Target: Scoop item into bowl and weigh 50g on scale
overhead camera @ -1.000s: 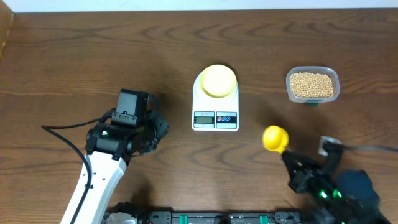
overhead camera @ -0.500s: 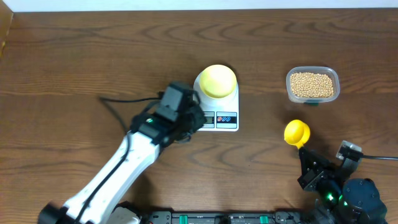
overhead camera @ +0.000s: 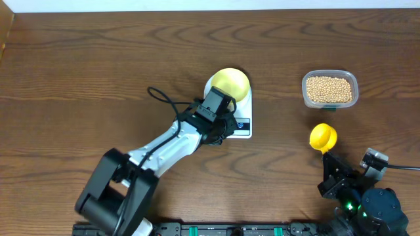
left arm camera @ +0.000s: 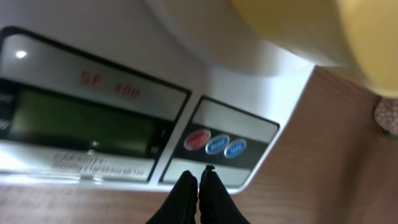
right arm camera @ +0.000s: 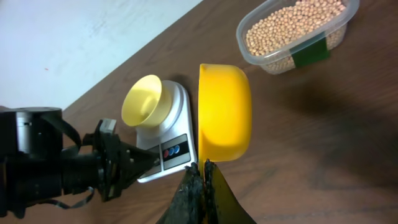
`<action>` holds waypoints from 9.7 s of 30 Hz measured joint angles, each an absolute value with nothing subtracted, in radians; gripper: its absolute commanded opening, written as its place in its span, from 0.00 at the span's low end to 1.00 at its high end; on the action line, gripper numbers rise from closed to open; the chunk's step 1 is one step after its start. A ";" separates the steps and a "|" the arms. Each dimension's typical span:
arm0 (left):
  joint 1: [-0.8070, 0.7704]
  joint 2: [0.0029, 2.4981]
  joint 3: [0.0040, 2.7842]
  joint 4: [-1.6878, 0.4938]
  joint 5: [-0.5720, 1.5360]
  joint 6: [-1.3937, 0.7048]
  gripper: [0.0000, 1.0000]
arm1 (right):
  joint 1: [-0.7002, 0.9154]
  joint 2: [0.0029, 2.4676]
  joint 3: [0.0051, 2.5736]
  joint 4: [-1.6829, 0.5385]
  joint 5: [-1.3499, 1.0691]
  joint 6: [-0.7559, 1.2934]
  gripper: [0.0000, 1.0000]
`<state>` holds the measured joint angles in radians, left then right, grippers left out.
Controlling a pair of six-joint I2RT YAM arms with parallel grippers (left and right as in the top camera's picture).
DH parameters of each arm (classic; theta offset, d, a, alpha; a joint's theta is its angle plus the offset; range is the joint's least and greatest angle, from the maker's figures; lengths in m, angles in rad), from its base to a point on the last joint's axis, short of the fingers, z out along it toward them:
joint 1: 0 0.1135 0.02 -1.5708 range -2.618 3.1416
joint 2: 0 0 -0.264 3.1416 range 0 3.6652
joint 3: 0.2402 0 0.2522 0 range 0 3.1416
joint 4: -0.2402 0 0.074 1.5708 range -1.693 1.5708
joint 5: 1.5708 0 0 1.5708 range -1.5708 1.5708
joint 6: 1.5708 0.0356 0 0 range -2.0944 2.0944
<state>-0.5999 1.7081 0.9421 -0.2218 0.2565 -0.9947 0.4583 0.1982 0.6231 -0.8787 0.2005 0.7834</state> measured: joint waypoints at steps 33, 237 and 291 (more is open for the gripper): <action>-0.623 1.777 0.942 -0.120 0.181 -0.995 0.07 | 0.458 0.198 0.623 -0.878 0.244 0.756 0.01; 0.129 1.174 1.198 -1.275 0.596 1.003 0.98 | 0.458 0.638 0.806 -0.954 -0.119 0.514 0.01; 0.129 1.174 1.198 -1.274 0.596 1.003 0.98 | 0.458 0.724 0.810 -0.673 0.264 0.696 0.01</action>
